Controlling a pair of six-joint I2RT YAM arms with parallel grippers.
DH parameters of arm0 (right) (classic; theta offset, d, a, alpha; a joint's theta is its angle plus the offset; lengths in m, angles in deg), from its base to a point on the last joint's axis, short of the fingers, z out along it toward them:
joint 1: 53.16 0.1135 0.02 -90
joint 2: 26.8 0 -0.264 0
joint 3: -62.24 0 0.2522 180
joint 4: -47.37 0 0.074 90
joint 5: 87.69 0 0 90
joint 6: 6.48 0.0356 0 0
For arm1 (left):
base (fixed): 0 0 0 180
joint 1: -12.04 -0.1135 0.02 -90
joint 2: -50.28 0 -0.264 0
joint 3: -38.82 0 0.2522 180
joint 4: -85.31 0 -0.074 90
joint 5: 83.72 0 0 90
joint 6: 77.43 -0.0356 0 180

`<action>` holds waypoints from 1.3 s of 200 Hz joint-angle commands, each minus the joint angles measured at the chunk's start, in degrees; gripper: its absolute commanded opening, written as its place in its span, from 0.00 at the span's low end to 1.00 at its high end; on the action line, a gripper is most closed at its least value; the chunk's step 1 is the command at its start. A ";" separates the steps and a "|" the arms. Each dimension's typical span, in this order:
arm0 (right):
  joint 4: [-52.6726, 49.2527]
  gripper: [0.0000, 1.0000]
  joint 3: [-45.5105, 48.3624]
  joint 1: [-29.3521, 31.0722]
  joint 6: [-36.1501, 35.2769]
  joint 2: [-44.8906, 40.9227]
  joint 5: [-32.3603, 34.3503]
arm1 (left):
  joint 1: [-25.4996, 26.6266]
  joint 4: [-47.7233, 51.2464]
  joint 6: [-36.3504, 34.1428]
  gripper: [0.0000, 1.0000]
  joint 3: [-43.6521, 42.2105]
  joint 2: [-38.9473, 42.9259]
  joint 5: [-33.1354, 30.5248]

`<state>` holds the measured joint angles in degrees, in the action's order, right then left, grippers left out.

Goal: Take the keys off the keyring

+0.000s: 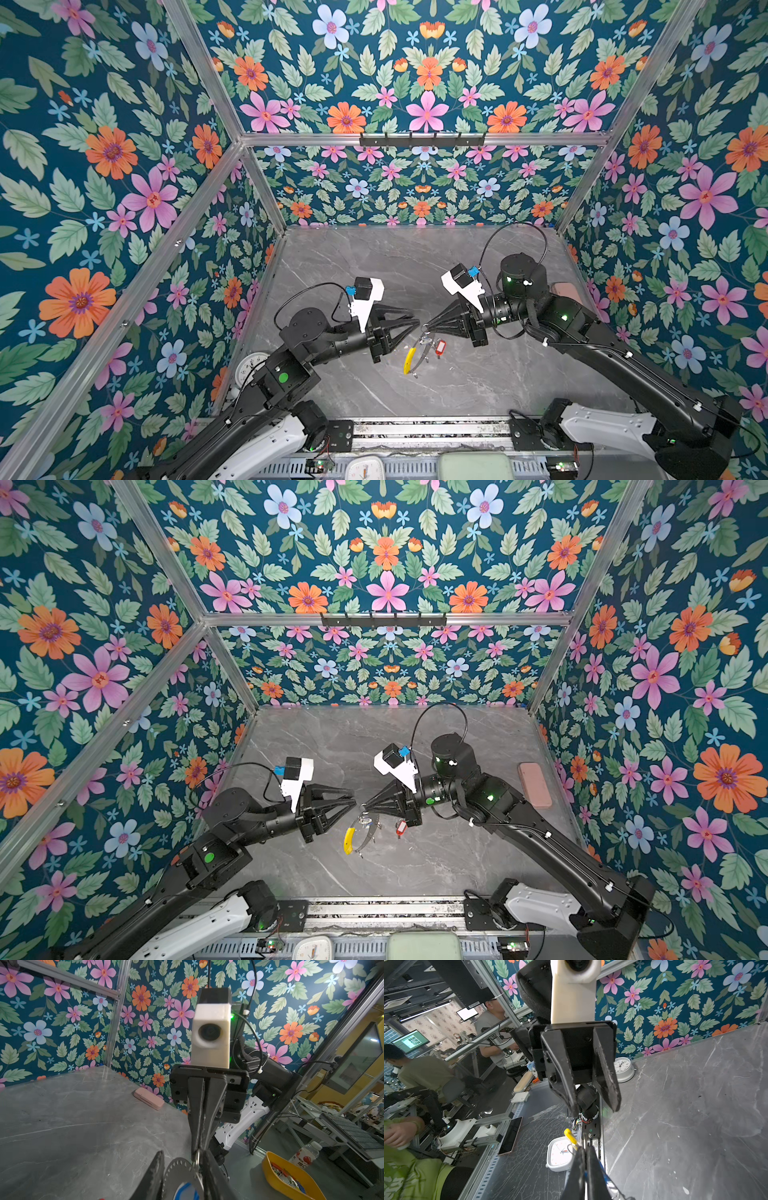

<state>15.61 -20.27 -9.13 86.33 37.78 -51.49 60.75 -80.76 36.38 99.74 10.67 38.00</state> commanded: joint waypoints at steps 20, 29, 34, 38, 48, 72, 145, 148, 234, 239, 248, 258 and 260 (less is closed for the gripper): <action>-2.99 0.00 -1.88 0.00 -2.63 0.61 -1.75 | -0.10 5.45 -1.40 0.28 2.82 -2.63 5.88; -3.25 0.00 -1.93 0.01 -2.71 0.61 -1.49 | -0.10 5.59 -1.40 0.28 3.11 -2.79 6.15; -3.33 0.00 -1.94 0.00 -2.78 0.70 -1.42 | -0.10 5.64 -1.40 0.28 3.18 -2.88 6.32; -3.36 0.00 -1.98 0.00 -2.75 0.72 -1.35 | -0.06 5.64 -1.40 0.28 3.20 -2.92 6.62; -3.36 0.00 -1.98 0.00 -2.79 0.73 -1.30 | -0.11 5.64 -1.36 0.28 3.50 -3.14 7.18; -3.18 0.00 -1.99 0.00 -2.75 0.86 -0.96 | -0.10 5.01 -1.09 0.27 3.47 -3.55 7.92; -3.40 0.00 -2.26 0.00 -2.89 1.07 -0.69 | -0.08 4.11 -0.63 0.18 3.33 -3.94 9.18; -3.47 0.00 -2.25 0.02 -2.94 1.08 -0.76 | -0.10 4.06 -0.61 0.17 3.37 -3.97 9.29; -5.14 0.00 -3.31 0.00 -3.95 1.73 -0.60 | -0.09 2.96 -0.41 0.00 3.68 -4.33 9.78; -4.95 0.00 -3.32 0.02 -3.87 1.72 -0.38 | -0.10 2.76 -0.35 0.00 3.58 -4.12 9.53; -4.53 0.00 -3.31 0.00 -3.56 1.76 0.01 | -0.10 2.26 -0.26 0.00 3.32 -3.87 8.95; -3.95 0.00 -3.23 0.00 -3.04 1.77 0.04 | -0.11 1.42 -0.01 0.00 2.91 -3.48 8.33; -3.79 0.00 -3.23 0.00 -2.95 1.78 0.15 | -0.06 1.24 0.05 0.00 2.80 -3.41 8.17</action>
<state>9.91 -23.22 -9.11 83.56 39.44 -51.79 60.68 -75.23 35.79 103.04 6.54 47.23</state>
